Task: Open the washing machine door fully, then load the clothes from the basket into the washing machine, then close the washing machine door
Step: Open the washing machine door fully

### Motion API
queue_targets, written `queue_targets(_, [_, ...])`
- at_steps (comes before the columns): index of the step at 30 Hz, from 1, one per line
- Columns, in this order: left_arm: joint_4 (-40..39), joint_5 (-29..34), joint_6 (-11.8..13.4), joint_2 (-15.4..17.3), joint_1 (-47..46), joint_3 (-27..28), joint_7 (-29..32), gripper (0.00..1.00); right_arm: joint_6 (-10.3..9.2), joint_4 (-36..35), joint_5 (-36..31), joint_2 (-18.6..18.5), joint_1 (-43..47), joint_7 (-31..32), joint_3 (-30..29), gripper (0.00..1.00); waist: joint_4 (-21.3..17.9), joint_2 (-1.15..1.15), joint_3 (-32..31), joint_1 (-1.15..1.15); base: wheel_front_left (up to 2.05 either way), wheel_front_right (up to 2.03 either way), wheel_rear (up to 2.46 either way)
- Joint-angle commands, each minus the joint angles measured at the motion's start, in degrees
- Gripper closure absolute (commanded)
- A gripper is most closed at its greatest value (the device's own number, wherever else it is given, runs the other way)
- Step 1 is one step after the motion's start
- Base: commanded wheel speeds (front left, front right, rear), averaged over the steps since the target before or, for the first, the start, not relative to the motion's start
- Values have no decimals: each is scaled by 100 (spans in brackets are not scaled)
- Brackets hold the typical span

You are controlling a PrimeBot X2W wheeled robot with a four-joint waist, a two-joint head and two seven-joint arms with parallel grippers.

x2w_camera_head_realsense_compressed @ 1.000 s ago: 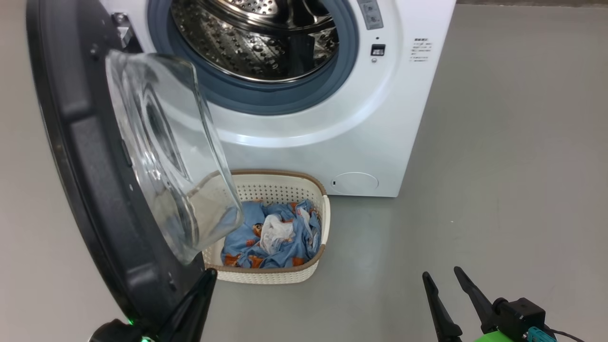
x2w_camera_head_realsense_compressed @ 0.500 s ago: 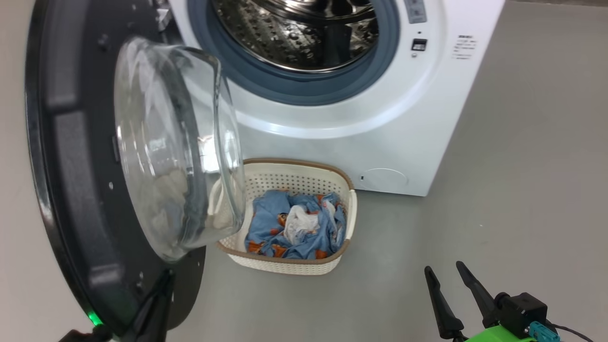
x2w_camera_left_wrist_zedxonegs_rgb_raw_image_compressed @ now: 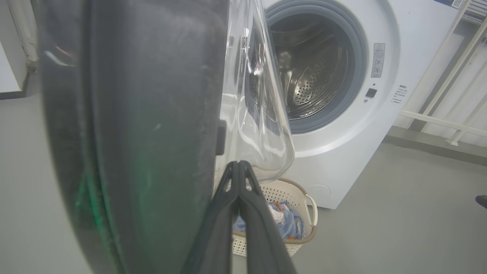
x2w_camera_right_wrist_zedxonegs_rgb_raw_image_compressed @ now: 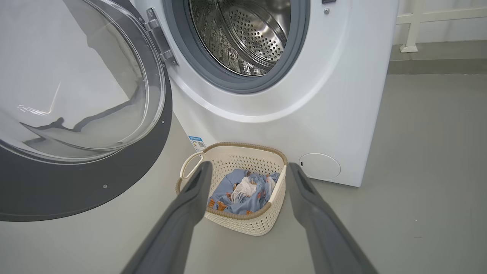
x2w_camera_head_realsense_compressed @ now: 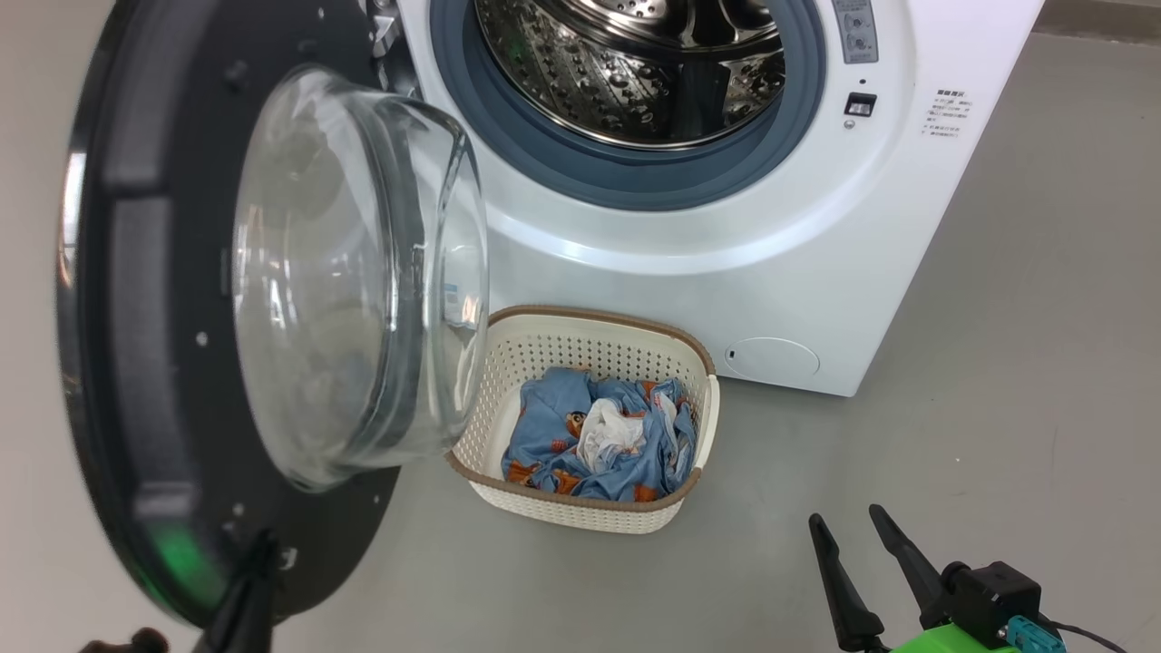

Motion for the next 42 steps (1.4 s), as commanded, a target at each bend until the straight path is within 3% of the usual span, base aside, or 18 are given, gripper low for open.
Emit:
queue_targets(1, [78, -83, 72, 156, -215, 415, -37, 100, 17, -108, -34, -17, -199, -69, 169, 0, -2, 0, -16, 0, 0, 0, 0])
queue_targets(11, [869, -281, 232, 511, -731, 1232, -37, 100, 17, -98, -50, -17, -192, -69, 185, 0, -127, 0, 45, 0, 0, 0, 0])
queue_targets(27, [2182, -603, 164, 1001, -1612, 2297, -37, 100, 17, -43, -158, -17, -377, -69, 222, 0, -329, 0, 208, 0, 0, 0, 0])
queue_targets(35, [2509, -472, 97, 1030, -1806, 2522, -37, 100, 17, -38, -126, -17, -396, -69, 223, 0, -411, 0, 216, 0, 0, 0, 0])
queue_targets(42, [2320, -307, 69, 829, -1751, 2528, -37, 100, 17, -52, -57, -17, -366, -69, 164, 0, -450, 0, 197, 0, 0, 0, 0])
